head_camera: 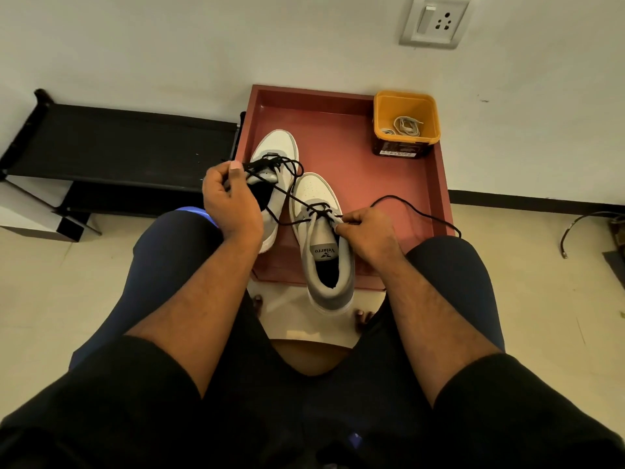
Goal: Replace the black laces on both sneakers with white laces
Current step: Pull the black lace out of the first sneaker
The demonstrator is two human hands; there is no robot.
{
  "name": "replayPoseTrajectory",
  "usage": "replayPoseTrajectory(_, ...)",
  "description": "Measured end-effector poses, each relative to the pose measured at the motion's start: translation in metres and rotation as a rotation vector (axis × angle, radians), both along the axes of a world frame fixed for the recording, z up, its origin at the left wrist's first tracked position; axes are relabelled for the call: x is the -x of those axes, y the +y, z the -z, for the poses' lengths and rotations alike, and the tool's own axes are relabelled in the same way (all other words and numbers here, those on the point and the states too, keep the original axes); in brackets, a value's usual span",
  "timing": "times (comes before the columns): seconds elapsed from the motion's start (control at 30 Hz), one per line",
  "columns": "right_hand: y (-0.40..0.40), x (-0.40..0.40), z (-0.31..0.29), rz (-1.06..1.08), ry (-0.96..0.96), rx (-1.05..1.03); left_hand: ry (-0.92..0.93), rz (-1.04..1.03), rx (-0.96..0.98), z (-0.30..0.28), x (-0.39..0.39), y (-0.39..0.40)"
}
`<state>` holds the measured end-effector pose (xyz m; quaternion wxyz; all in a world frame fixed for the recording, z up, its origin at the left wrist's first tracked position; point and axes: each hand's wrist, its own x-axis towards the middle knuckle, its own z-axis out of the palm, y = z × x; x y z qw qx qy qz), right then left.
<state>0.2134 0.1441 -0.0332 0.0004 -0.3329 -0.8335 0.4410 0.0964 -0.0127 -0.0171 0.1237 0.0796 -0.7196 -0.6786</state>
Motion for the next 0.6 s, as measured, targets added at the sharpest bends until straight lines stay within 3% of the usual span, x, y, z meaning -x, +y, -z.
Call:
replayPoseTrajectory(0.07, -0.001, -0.001, 0.0, 0.015, -0.015, 0.025, 0.026, 0.083, 0.022, -0.001, -0.004, 0.001)
replayPoseTrajectory(0.1, -0.001, -0.001, 0.0, 0.023, -0.016, 0.041, 0.065, 0.139, 0.134, 0.001, -0.007, 0.002)
replayPoseTrajectory(0.23, -0.004, -0.001, 0.001, 0.079, 0.041, 0.176, 0.319, 0.493, 0.952, 0.012, -0.025, 0.01)
replayPoseTrajectory(0.3, -0.006, -0.001, 0.002, 0.104, 0.104, 0.269, 0.328, 0.704, 1.196, 0.017, -0.038, 0.018)
replayPoseTrajectory(0.37, -0.007, -0.001, 0.002, 0.143, 0.138, 0.335, 0.266, 0.784, 1.328, 0.022, -0.046, 0.022)
replayPoseTrajectory(0.47, -0.008, -0.002, 0.001, 0.167, 0.142, 0.374, 0.235, 0.797, 1.331, 0.023, -0.043, 0.022)
replayPoseTrajectory(0.6, -0.007, 0.0, 0.002, 0.18, 0.119, 0.365, 0.246, 0.562, 0.902, 0.018, -0.033, 0.018)
